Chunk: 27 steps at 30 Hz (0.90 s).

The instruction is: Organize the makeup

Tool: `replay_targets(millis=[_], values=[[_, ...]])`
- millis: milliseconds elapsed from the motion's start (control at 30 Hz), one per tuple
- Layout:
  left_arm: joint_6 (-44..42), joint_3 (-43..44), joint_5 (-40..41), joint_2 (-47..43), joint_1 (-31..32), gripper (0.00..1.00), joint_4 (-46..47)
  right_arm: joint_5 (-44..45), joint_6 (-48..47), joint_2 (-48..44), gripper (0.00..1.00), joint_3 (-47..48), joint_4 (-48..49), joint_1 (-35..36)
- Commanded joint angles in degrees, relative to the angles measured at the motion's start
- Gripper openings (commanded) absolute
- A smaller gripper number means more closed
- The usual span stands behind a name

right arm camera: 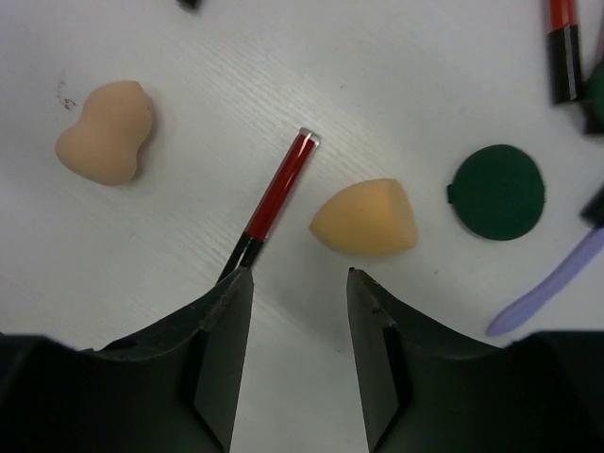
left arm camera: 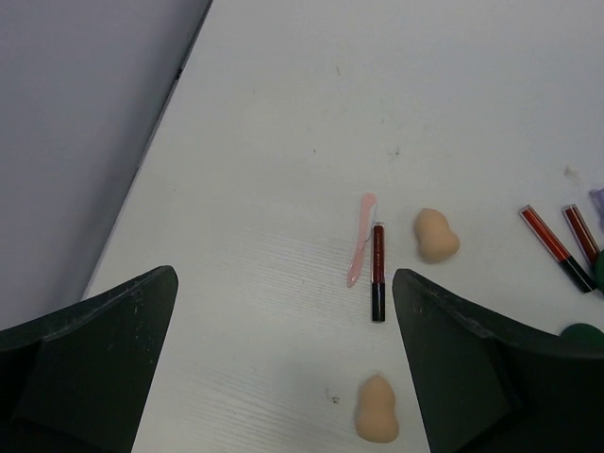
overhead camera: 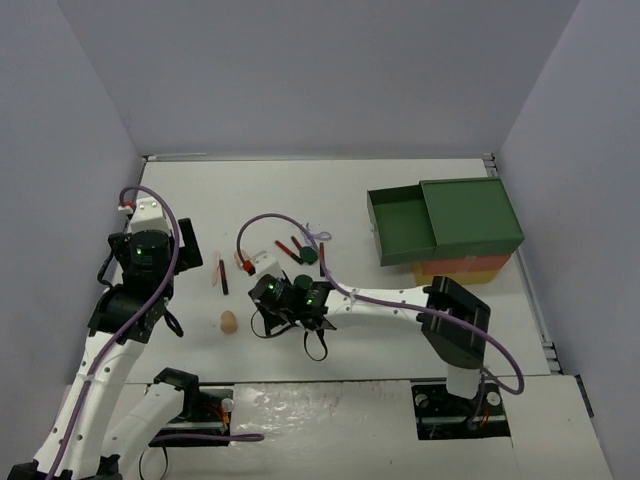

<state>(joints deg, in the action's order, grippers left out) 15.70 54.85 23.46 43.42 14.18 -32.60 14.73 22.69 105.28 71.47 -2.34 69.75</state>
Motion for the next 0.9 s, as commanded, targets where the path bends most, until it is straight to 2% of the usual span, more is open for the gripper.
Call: replay_targets(millis=[0, 233, 633, 700, 767, 867], values=[[0.56, 0.73, 4.25, -0.84, -0.84, 0.97, 4.39, 3.34, 4.74, 3.63, 0.39, 4.43, 5.99, 2.28], [0.82, 0.34, 4.41, -1.14, -1.16, 0.97, 4.38, 3.20, 7.16, 8.91, 0.33, 5.51, 6.38, 2.40], [1.18, 0.25, 2.84, -0.70, -2.06, 0.97, 4.56, 6.52, 9.46, 12.36, 0.25, 6.23, 2.55, 2.14], [1.18, 0.25, 2.74, -0.54, -2.13, 0.97, 4.56, 6.55, 9.19, 12.59, 0.18, 6.43, 2.51, 2.15], [1.20, 0.25, 2.74, -0.63, -2.16, 0.97, 4.54, 6.77, 8.74, 11.82, 0.05, 6.60, 2.51, 2.25], [1.19, 0.25, 2.58, -0.78, -2.30, 0.97, 4.55, 6.86, 6.75, 9.24, 0.00, 7.05, 2.51, 2.39]])
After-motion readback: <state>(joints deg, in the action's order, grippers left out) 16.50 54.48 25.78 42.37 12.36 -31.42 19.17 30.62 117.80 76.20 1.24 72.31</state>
